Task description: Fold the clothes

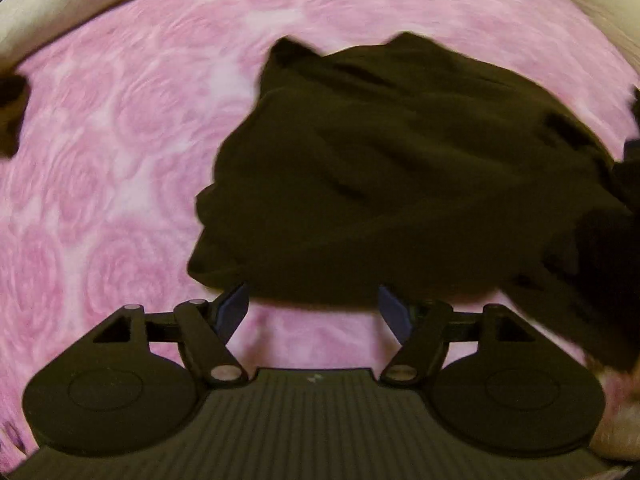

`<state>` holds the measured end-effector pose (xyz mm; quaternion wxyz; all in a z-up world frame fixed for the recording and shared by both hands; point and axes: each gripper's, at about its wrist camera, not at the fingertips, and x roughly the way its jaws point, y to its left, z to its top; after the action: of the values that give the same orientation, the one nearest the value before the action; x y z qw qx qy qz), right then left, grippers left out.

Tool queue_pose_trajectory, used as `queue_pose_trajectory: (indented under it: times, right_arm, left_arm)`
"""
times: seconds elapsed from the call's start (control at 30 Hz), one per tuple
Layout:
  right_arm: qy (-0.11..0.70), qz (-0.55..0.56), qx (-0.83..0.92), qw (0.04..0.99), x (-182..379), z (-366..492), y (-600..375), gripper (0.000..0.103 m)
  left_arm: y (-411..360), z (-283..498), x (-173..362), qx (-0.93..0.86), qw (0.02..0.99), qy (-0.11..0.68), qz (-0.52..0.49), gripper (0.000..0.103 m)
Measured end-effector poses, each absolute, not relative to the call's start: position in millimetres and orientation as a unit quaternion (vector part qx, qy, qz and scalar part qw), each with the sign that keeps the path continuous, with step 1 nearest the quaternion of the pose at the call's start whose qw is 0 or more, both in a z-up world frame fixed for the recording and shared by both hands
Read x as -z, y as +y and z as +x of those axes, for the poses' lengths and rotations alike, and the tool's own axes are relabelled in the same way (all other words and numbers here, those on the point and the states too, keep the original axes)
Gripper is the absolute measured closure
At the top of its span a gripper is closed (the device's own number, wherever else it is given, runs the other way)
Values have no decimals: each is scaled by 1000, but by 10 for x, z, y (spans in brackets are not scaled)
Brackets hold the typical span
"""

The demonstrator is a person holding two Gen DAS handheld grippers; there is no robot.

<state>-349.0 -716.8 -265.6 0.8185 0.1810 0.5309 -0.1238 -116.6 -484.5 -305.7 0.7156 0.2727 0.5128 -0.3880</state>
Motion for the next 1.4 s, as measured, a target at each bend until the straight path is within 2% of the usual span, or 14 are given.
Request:
queue_pose_trajectory:
  times: [0.1,0.13,0.17,0.37,0.43,0.5,0.63,0.73,0.9,0.97,1.1,1.23,1.33,1.4]
  right_arm:
    - [538,237,86,804,3062,-3241,-7353,38]
    - [542,242,86,800,3123,-3194,-7398,69]
    - [545,245,88,797,3142,-3164,-7447,90]
    - [497,204,148,830,2550,-3306,-7843,96]
    - [470,173,197,843,2274,-3379,-8022,97]
    - [441,154,241,851,2056,-3428,-8210,97]
    - [429,135,274,850,1930,-3441,-8380,97]
    - [436,139,274,846,1973,-3456,-8300,97]
    - [454,173,277,829,2109,-3477,-8211,96]
    - [458,196,279,821,2143,-3534,-8241,96]
    - [461,226,277,812,2133,-3668,-8343,96]
    - [457,246,263,813,2101,-3753,-8380,96]
    - [453,260,251,815,2076,-3812,-8402,96]
    - [452,264,245,816,2068,-3847,-8427,96]
  left_arm:
    - [-4885,-887,3234,373,724,522,253,35]
    - [-4903,-807,3279,376,722,527,244,34]
    - [-4915,-740,3298,381,717,532,238,34]
    - [-4976,-473,3281,401,697,557,206,37]
    - [-5024,-436,3272,409,689,564,198,52]
    - [-5115,-463,3273,426,674,569,200,83]
    - [-5253,-582,3205,463,652,564,203,93]
    - [-5276,-692,3094,476,648,562,194,90]
    - [-5305,-917,2878,478,667,546,169,70]
    - [-5380,-1133,2741,505,674,507,185,68]
    - [-5685,-1717,2561,585,663,402,238,34]
    - [-6138,-2222,2598,642,634,299,311,30]
    - [-6458,-2421,2735,661,600,285,348,52]
    - [-6523,-2452,2739,662,589,287,364,100]
